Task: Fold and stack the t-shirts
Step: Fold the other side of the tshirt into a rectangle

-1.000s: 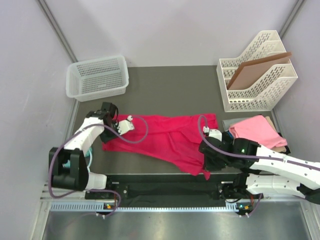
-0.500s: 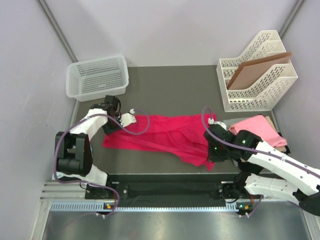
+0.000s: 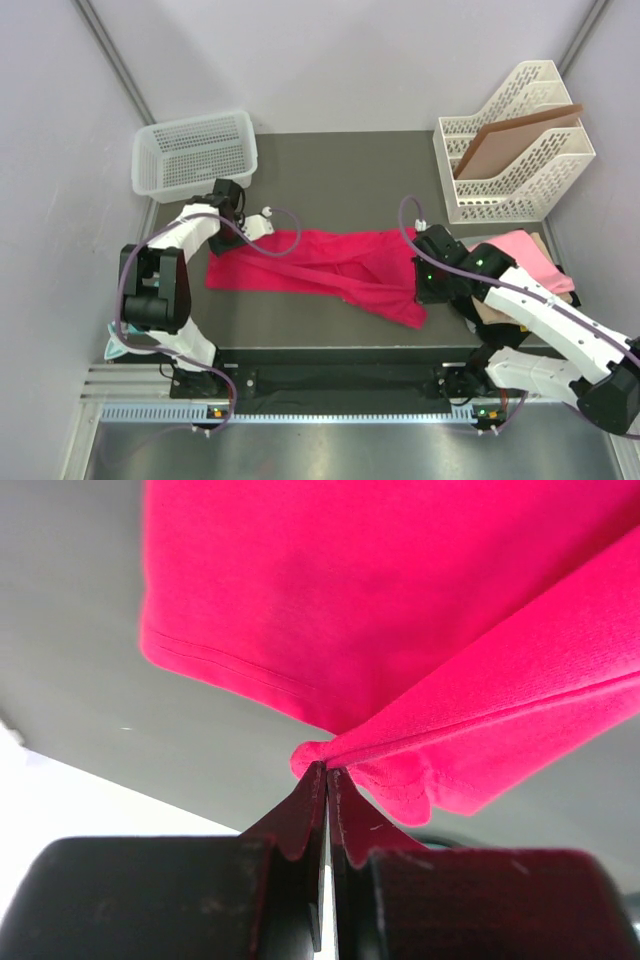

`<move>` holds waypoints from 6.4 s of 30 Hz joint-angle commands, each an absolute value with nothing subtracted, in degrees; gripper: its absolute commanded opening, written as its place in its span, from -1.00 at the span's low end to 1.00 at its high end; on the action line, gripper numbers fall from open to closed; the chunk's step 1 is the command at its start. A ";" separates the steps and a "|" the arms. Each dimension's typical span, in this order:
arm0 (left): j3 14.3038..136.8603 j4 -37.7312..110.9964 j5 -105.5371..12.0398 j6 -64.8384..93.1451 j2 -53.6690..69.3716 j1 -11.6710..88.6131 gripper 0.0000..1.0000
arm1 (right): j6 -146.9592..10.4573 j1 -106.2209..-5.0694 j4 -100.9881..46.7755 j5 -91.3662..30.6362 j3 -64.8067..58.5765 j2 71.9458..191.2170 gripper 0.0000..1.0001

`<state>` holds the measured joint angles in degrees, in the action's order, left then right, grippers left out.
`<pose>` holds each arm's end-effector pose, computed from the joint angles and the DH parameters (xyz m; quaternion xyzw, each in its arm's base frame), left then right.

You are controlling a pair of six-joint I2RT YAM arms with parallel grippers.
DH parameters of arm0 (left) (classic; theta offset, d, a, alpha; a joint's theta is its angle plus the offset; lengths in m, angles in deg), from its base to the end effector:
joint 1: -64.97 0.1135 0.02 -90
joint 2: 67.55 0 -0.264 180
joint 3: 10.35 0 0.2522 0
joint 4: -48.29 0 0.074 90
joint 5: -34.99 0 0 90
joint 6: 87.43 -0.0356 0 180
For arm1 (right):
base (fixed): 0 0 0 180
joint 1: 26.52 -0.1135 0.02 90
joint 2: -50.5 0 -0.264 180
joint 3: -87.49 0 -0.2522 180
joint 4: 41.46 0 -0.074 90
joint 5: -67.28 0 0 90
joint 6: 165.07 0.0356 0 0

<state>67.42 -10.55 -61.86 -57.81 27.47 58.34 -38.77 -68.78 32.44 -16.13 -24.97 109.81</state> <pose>0.3087 -0.0316 0.1956 0.5409 0.8302 0.1075 0.0810 0.1359 0.1180 0.2770 -0.0386 0.9752 0.0897 0.1984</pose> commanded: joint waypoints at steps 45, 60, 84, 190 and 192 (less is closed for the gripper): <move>62.66 -13.46 -52.46 -48.76 23.59 56.09 0.93 | -52.83 -52.54 13.87 -18.94 -25.05 124.94 -1.00; 60.11 -6.79 -56.77 -52.09 27.02 60.92 0.92 | -51.95 -46.39 6.41 -22.46 -22.77 135.13 -1.00; 70.55 -18.09 -42.64 -50.70 15.33 69.37 0.97 | -55.99 -59.27 12.99 -9.46 -5.46 136.28 -0.12; 67.56 -16.35 -43.15 -46.30 22.70 70.68 0.94 | -68.31 -68.36 4.72 4.81 -3.41 142.45 0.47; 71.33 -18.28 -41.31 -45.33 23.32 71.21 0.95 | -64.45 -67.57 5.17 1.90 -5.35 140.16 0.40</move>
